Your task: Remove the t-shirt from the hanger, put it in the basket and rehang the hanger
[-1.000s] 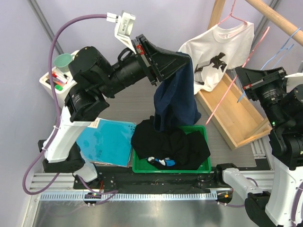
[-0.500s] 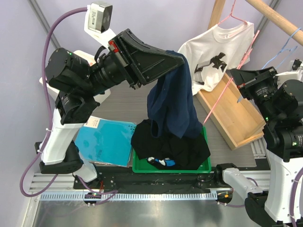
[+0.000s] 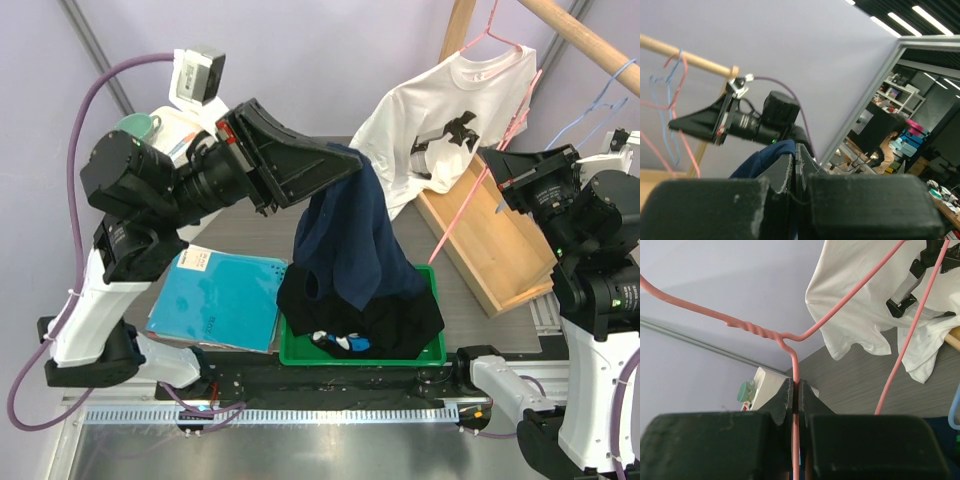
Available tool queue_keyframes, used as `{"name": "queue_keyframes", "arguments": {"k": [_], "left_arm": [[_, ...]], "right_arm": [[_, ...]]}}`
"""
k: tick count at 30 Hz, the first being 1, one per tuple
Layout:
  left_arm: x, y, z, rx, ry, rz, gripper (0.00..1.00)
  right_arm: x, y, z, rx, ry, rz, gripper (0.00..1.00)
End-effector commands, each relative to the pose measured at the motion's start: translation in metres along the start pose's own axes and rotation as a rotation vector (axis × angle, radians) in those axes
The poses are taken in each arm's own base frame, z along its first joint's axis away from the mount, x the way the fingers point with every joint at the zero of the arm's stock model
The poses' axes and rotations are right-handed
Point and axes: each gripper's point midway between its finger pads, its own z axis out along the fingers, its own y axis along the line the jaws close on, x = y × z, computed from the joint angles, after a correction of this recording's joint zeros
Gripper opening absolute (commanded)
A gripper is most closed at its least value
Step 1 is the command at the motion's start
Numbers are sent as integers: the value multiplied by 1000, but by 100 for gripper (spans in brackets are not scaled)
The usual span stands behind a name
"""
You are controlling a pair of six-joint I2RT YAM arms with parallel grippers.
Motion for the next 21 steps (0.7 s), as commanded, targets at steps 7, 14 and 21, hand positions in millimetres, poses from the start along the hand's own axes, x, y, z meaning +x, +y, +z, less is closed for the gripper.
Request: {"name": "queue_keyframes", "arguments": {"k": [7,14,21], "left_arm": [[47,17,-60,-71,64,-51,0],[96,69,-124,-330,137,-65,0],[155,156,-129,-633,233,-104,0]], "right_arm": [[-7,10,6,-47,-26,-25,1],[0,4,13,-42,-10,-14,1],[6,2,14,-46,11,-2,1]]}}
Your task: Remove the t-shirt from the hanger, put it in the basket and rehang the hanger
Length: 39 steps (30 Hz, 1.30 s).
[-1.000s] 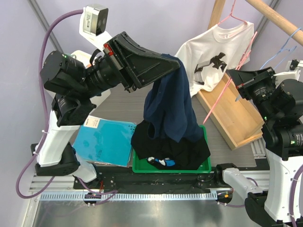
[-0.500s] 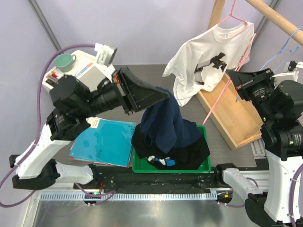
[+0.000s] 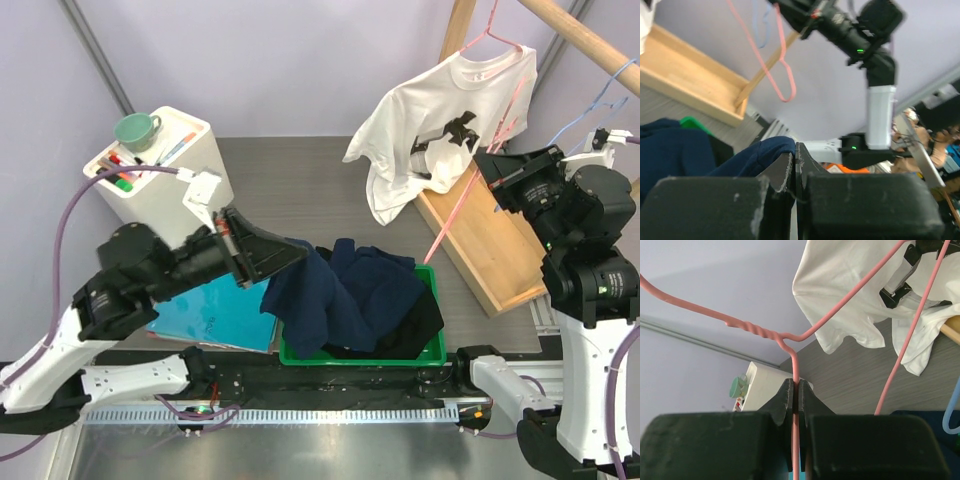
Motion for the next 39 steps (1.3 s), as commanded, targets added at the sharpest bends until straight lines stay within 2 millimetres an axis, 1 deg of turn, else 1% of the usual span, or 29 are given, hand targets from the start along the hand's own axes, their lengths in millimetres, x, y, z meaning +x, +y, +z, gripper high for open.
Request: {"name": "queue_keyframes", "arguments": {"k": [1,2,3,5,6,7,9,10,12,14,15,16,17,18,19,20,21,23,24,26,27,28,29,31,33,35,36,38,39], "left_arm": [[36,69,45,-256,92,-12,0],[35,69,52,-257,97,-3,0],[46,81,68,-285,132,10,0],[41,81,83,-282,133,30,0],[52,93,101,-307,167,43,0],[45,90,108,-301,157,49,0],[47,94,125,-295,171,68,0],[52,104,139,-312,185,68,0],[58,115,150,-334,199,64,0],[79,133,158,-361,234,44,0],[86,139,159,-366,238,35,0],[103,153,158,-384,246,2,0],[112,160,158,-389,248,-14,0],[139,181,150,-429,290,-40,0],[146,186,150,-431,276,-75,0],[161,191,146,-429,303,-110,0],[190,213,132,-480,352,-138,0],[208,223,131,-467,327,-216,0],[237,245,115,-510,356,-242,0],[257,267,109,-551,343,-291,0],[270,280,101,-587,364,-300,0],[276,286,99,-605,378,-302,0],[289,295,94,-637,419,-303,0],[291,293,97,-625,435,-303,0],[284,283,102,-583,417,-294,0],[275,274,103,-561,397,-280,12],[264,267,103,-540,379,-263,25],[252,259,101,-534,367,-242,37],[239,251,98,-529,352,-218,46]], "right_arm": [[-7,16,0,-68,-20,-3,1],[-7,17,-2,-72,-18,-7,1],[-7,18,-3,-74,-17,-11,1],[-8,19,-5,-73,-19,-13,1],[-8,19,-6,-73,-19,-14,1],[-9,20,-6,-75,-20,-17,1],[-11,22,-8,-79,-24,-19,1],[-10,22,-9,-78,-21,-21,1],[-12,24,-11,-81,-27,-26,1],[-13,24,-12,-79,-27,-30,1],[-13,24,-13,-80,-28,-35,1],[-13,23,-13,-76,-28,-39,1],[-12,22,-13,-74,-26,-39,1],[-11,21,-12,-71,-24,-42,1],[-9,18,-10,-67,-17,-40,1],[-8,17,-8,-64,-14,-40,1],[-6,16,-7,-64,-9,-40,1],[-2,13,-4,-63,4,-36,1],[-1,12,-3,-62,7,-33,1],[3,9,0,-61,15,-25,1],[4,8,1,-61,18,-18,1],[6,7,3,-60,24,-19,1],[6,7,3,-60,24,-19,1],[6,7,3,-57,29,-26,1],[5,8,1,-58,24,-31,1],[4,8,0,-57,22,-33,1],[5,8,1,-57,27,-34,1],[7,7,3,-56,35,-34,1],[8,6,4,-52,38,-32,1]]}}
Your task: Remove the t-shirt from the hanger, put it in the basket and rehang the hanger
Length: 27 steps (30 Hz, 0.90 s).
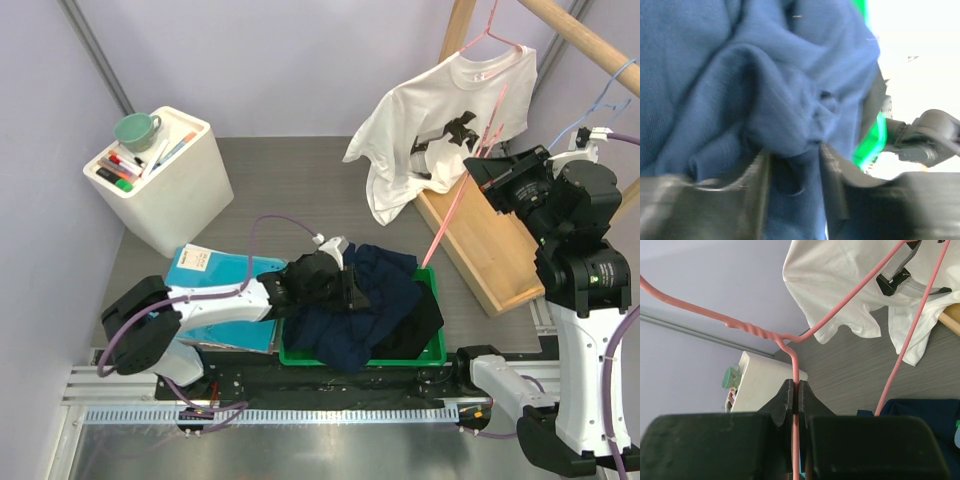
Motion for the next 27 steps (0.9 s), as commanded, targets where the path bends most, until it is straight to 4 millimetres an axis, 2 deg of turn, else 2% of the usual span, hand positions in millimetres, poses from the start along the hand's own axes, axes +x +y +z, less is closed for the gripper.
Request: {"name": "queue_keyframes", "arguments": {"k": [1,2,3,5,6,9,10,12,14,16,17,19,20,22,23,24,25,26,27], "left_arm": [[-39,-45,-42,96,-122,62,52],[-45,-54,-50,116,-140,78,59],[-45,-50,-57,89,-132,89,66],[-64,-68,-85,123,-202,130,72],[-68,-74,-95,134,-218,144,83],[-86,-95,-132,180,-279,150,92],[-93,-110,-149,243,-317,137,94],[-101,-133,-166,330,-340,125,95],[-105,-170,-187,484,-333,134,96],[-101,-195,-196,588,-288,161,95],[-108,-214,-200,642,-293,167,95],[-114,-238,-212,717,-289,185,94],[-113,-246,-205,741,-259,192,94],[-118,-267,-213,790,-262,206,93],[-118,-274,-212,800,-258,214,91],[-116,-276,-197,781,-244,230,90],[-114,-291,-203,804,-244,252,88],[-111,-287,-182,745,-225,262,86],[-110,-290,-178,735,-228,276,85]], "right_arm": [[-7,14,-2,-60,-23,-20,1],[-6,14,-1,-62,-18,-19,1],[-6,14,0,-62,-16,-19,1],[-5,12,1,-57,-14,-18,1],[-5,12,1,-58,-13,-17,1],[-4,12,3,-58,-7,-18,1],[-3,12,3,-60,-3,-19,1],[-2,12,5,-60,1,-16,1],[-2,12,6,-57,2,-11,1],[-2,11,6,-57,2,-6,1],[-1,11,6,-56,4,-7,1],[-1,11,5,-57,6,-3,1],[-1,11,5,-56,4,-3,1],[0,10,5,-54,6,-3,1],[1,9,5,-49,10,-3,1],[0,8,5,-46,9,-2,1],[0,8,5,-45,5,-5,1],[1,8,5,-45,9,-7,1],[0,8,4,-44,8,-7,1]]}}
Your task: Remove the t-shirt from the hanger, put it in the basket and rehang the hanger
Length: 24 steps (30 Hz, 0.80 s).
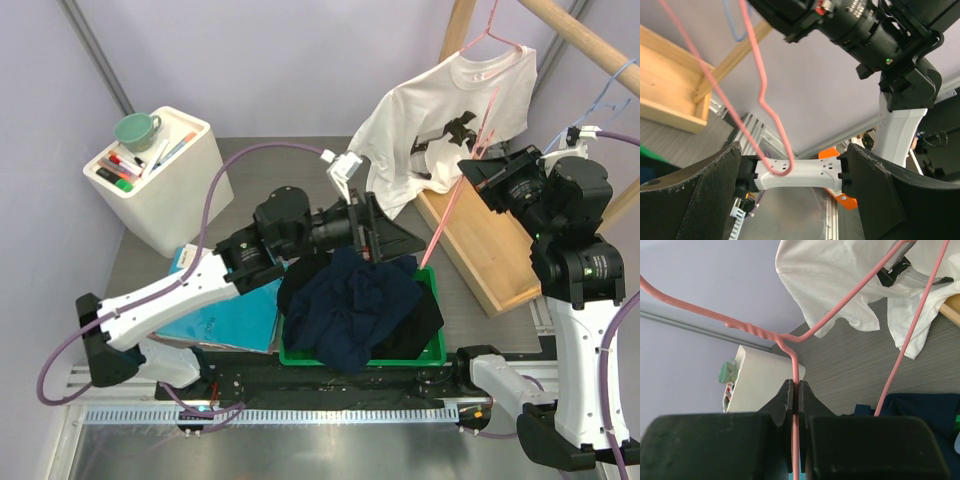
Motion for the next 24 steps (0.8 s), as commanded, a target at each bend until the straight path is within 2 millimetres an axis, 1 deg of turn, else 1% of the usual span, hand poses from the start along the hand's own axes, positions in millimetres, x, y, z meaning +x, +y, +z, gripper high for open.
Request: {"name": "queue_keyframes", "arguments": {"k": [1,2,3,4,5,6,8,9,10,11,12,13,15,16,17,18,19,20,21,22,23,24], "left_arm": [[7,-37,21,65,46,79,84],[12,-31,25,31,59,88,81],[17,-13,30,-57,63,120,79],[19,-17,31,-72,66,139,78],[20,-13,32,-104,59,162,74],[20,-1,31,-175,51,180,72],[22,2,33,-230,43,242,65],[20,2,32,-269,23,263,64],[26,9,31,-301,48,296,61],[28,11,32,-316,55,308,53],[28,9,32,-320,55,319,51],[32,16,33,-353,68,332,49],[32,15,35,-363,69,343,44],[32,19,35,-380,67,348,42],[34,25,36,-402,78,357,37],[32,23,37,-407,72,360,34],[31,24,37,-416,72,365,27],[31,29,36,-439,72,371,24],[27,28,36,-445,59,372,20],[24,30,35,-460,50,376,8],[23,31,34,-469,47,380,3],[20,31,34,-476,38,381,0]], "right_arm": [[-9,13,-4,-55,-33,-15,1],[-9,13,-5,-54,-35,-15,1],[-9,13,-5,-55,-33,-15,1],[-8,13,-5,-54,-33,-15,1],[-8,13,-5,-55,-33,-15,1],[-8,12,-5,-51,-32,-14,1],[-7,12,-5,-54,-30,-13,1],[-7,12,-6,-53,-32,-15,1],[-6,11,-5,-53,-29,-13,1],[-6,11,-5,-54,-28,-12,1],[-6,11,-4,-54,-30,-12,1],[-6,11,-4,-56,-28,-12,1],[-5,10,-4,-55,-27,-9,1],[-5,10,-3,-55,-27,-7,1],[-5,11,-4,-59,-28,-8,1],[-5,11,-3,-60,-25,-3,1],[-5,12,-4,-61,-26,-3,1],[-6,13,-4,-64,-28,-5,1],[-6,13,-6,-66,-28,-7,1],[-5,13,-7,-68,-27,-8,1],[-6,15,-8,-72,-31,-9,1],[-6,14,-8,-71,-30,-9,1]]}}
